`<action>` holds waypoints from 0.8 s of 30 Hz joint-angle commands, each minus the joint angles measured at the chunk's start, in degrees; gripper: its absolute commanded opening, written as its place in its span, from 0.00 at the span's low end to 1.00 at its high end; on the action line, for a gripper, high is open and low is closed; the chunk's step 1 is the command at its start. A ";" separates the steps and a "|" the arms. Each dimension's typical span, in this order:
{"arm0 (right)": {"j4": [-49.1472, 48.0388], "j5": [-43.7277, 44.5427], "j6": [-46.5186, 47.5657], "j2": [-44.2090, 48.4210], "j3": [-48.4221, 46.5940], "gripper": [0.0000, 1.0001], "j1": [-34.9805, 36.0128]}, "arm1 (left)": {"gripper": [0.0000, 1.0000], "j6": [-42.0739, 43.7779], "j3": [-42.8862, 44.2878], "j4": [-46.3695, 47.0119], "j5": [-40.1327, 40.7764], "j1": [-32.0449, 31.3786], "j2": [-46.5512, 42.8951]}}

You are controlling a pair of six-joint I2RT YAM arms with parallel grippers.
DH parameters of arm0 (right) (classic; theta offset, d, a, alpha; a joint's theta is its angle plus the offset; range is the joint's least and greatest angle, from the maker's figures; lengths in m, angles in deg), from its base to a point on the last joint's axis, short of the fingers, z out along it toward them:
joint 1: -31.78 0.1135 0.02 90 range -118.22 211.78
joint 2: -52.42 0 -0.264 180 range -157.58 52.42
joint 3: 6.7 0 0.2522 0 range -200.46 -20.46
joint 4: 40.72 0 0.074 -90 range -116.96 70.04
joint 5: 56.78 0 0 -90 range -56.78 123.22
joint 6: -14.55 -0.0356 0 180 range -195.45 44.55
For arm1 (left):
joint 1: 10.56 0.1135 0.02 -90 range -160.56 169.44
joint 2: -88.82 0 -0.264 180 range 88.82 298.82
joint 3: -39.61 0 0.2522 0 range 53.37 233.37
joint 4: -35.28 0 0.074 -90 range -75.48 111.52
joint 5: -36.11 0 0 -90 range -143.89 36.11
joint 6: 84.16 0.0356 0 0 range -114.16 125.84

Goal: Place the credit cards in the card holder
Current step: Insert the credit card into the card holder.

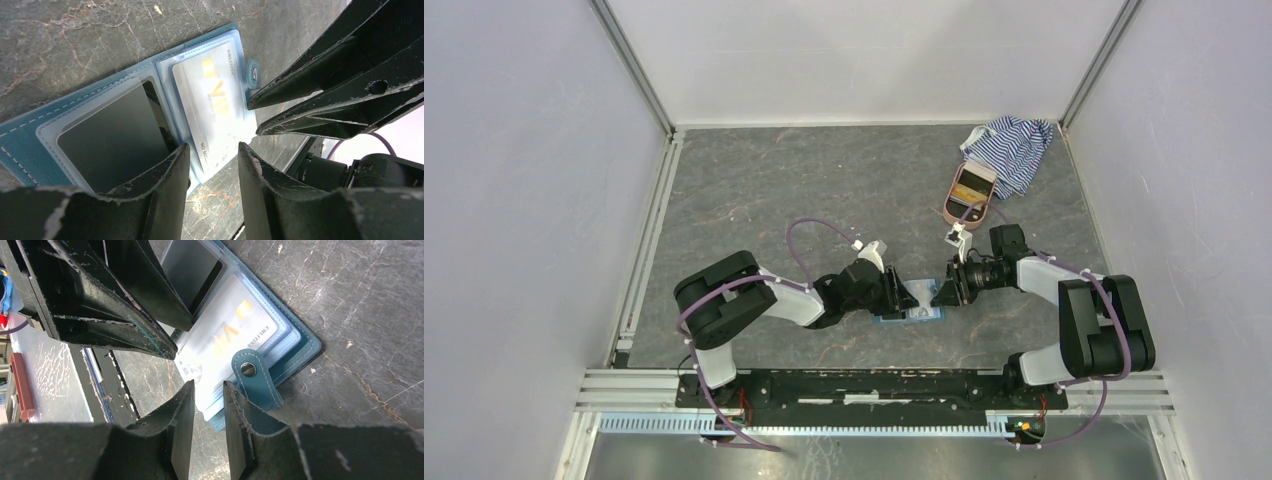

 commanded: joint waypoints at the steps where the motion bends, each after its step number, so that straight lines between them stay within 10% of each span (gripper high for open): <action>1: -1.36 -0.20 -1.00 -0.17 -0.11 0.34 -0.43 | 0.48 -0.59 1.06 -1.97 0.94 -0.36 1.69; 24: -1.86 4.09 -1.08 -0.29 -0.11 0.44 -1.22 | 0.42 -0.67 1.26 -2.00 0.30 -0.38 2.90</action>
